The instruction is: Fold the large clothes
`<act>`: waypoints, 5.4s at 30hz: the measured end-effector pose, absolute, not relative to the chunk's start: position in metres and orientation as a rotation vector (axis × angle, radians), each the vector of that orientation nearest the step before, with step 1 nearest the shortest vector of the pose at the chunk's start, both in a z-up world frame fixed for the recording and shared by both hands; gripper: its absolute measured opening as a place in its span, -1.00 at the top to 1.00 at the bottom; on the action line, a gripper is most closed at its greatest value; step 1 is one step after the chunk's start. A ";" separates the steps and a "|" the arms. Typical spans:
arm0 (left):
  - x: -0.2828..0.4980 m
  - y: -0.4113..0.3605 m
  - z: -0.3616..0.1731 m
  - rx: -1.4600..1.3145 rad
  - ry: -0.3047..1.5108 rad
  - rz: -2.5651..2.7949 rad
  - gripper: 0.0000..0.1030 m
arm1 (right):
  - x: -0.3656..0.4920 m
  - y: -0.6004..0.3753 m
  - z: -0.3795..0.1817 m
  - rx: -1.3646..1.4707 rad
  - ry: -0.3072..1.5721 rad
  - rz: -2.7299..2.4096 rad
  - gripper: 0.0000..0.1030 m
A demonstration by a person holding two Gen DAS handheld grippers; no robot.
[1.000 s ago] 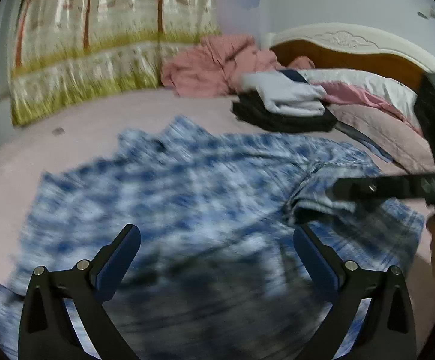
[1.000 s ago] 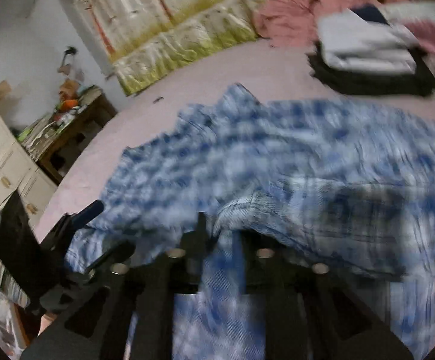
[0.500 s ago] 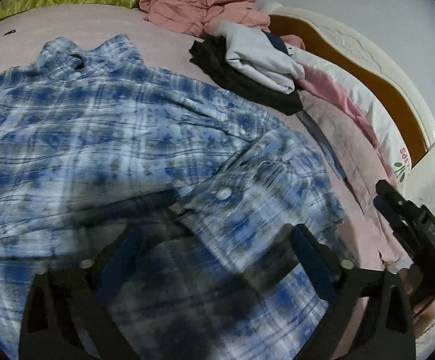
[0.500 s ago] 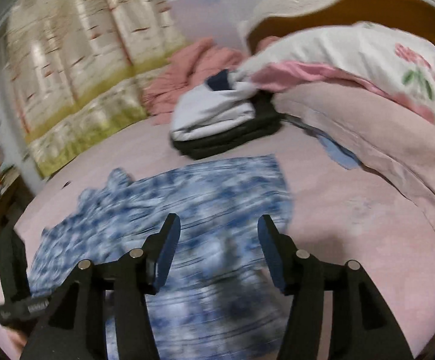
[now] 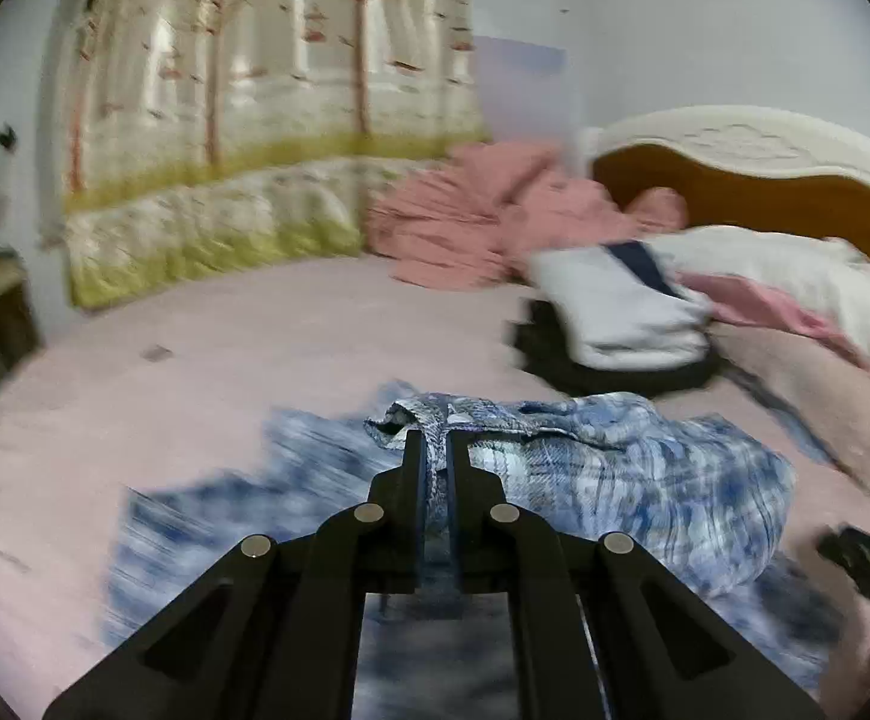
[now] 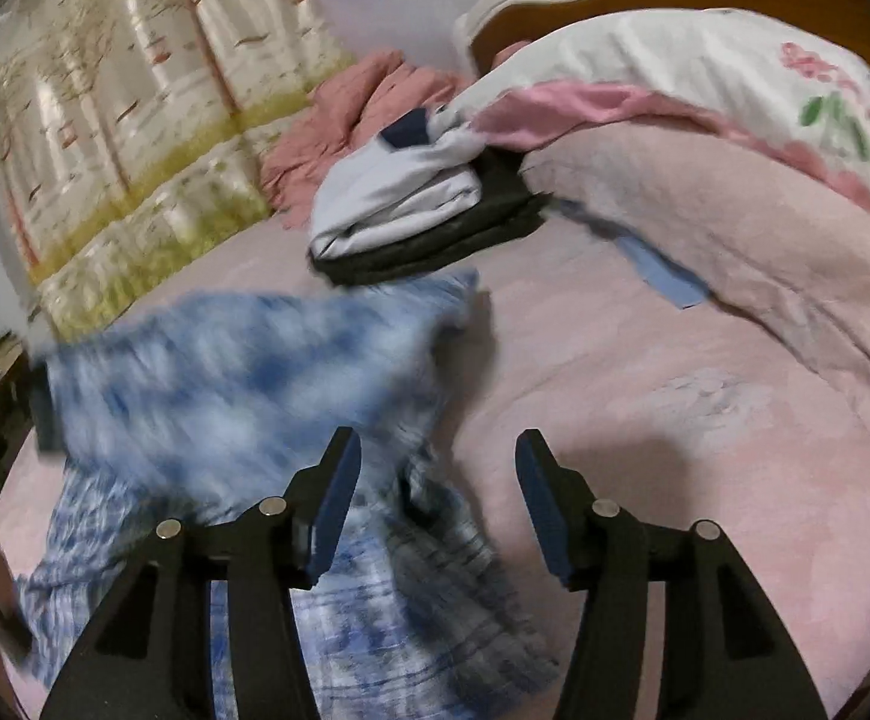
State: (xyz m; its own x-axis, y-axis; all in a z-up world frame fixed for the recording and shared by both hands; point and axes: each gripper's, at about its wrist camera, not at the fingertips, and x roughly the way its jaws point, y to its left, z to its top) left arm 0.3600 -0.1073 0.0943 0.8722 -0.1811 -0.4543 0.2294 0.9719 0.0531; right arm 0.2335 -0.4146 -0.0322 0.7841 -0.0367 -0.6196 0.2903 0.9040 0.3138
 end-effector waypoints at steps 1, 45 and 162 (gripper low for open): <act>0.366 -0.098 0.099 0.109 0.468 -0.199 0.87 | 0.239 -0.410 -0.035 0.396 0.681 -0.132 -0.07; 0.220 0.037 0.026 0.129 0.395 -0.002 -0.82 | 0.215 -0.346 -0.017 0.227 0.666 0.035 -0.54; 0.159 0.096 0.053 -0.329 0.598 0.014 0.89 | 0.156 -0.335 0.021 0.212 0.607 0.016 0.96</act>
State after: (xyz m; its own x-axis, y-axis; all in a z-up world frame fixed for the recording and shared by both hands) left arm 0.1590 0.0963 0.0530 0.8280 -0.0820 -0.5547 -0.1073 0.9478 -0.3003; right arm 0.1562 -0.3349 0.0206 0.8221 0.0768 -0.5642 0.0473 0.9782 0.2020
